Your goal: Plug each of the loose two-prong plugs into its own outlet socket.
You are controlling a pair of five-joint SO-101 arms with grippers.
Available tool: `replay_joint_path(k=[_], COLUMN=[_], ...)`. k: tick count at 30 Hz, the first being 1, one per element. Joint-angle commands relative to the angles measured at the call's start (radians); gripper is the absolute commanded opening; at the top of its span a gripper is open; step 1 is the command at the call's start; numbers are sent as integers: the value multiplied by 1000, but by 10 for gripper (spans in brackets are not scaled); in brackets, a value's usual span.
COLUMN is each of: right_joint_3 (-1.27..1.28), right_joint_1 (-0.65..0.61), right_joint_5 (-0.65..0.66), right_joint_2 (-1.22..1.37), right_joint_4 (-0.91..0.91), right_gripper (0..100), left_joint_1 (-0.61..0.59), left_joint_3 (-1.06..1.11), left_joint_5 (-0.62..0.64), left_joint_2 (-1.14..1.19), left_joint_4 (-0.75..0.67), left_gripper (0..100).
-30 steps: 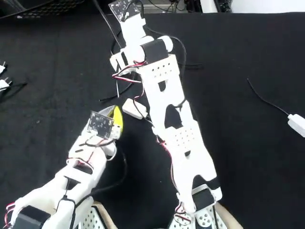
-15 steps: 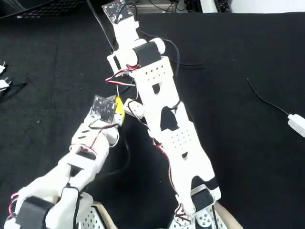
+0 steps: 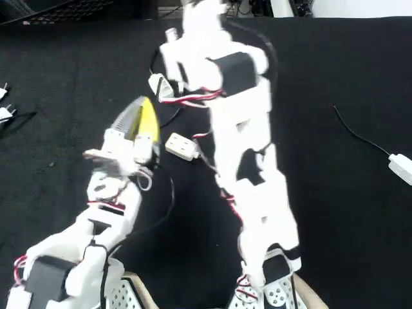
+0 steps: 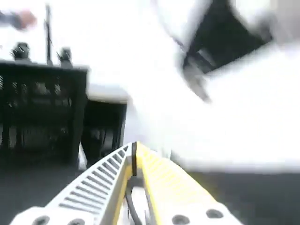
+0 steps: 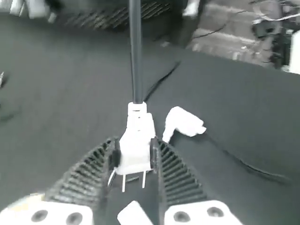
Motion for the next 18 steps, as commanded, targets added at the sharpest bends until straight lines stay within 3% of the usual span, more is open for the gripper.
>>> replay_joint_path(k=[1, 5, 9, 13, 18], right_joint_3=[41, 159, 232, 275, 361], right_joint_1=[63, 43, -54, -110, -158], right_joint_5=[-31, 37, 118, 117, 127], right_joint_2=[-82, -124, -186, -236, -260], right_joint_4=[29, 28, 28, 28, 26], right_gripper=[12, 12, 12, 12, 12], left_joint_1=[-99, -97, 18, 143, 166], left_joint_3=[-4, 25, 101, 168, 179], left_joint_5=[245, 347, 351, 350, 327], left_joint_2=[-98, -147, -153, -158, -158], left_joint_4=[-92, -92, -92, -98, -100], left_gripper=[32, 32, 33, 33, 33])
